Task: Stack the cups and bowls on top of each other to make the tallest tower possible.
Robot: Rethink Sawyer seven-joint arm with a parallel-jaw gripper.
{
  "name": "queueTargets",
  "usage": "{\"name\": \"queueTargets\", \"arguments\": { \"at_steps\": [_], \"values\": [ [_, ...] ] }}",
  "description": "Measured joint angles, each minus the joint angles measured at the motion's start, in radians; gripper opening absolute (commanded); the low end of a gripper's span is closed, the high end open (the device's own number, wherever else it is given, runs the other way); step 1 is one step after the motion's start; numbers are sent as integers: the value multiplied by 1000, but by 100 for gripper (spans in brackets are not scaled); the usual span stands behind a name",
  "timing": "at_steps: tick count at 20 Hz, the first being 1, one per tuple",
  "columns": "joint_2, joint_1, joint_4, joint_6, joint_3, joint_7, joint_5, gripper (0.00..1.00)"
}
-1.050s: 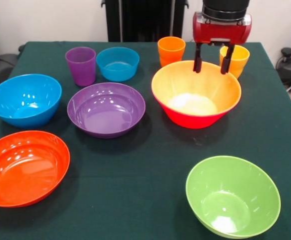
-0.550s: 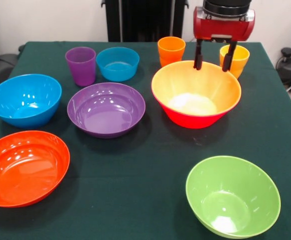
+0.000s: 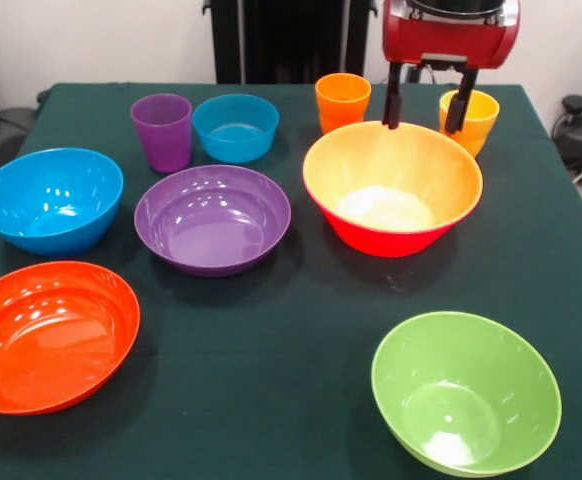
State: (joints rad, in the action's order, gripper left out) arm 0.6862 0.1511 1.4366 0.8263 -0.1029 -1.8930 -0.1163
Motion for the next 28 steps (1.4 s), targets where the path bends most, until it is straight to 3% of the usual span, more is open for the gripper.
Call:
{"name": "queueTargets", "arguments": {
  "at_steps": [11,28],
  "values": [
    [-88,29,-162,2,-32,0,-4,100],
    [-191,33,-298,34,-54,0,-15,100]
  ]
}}
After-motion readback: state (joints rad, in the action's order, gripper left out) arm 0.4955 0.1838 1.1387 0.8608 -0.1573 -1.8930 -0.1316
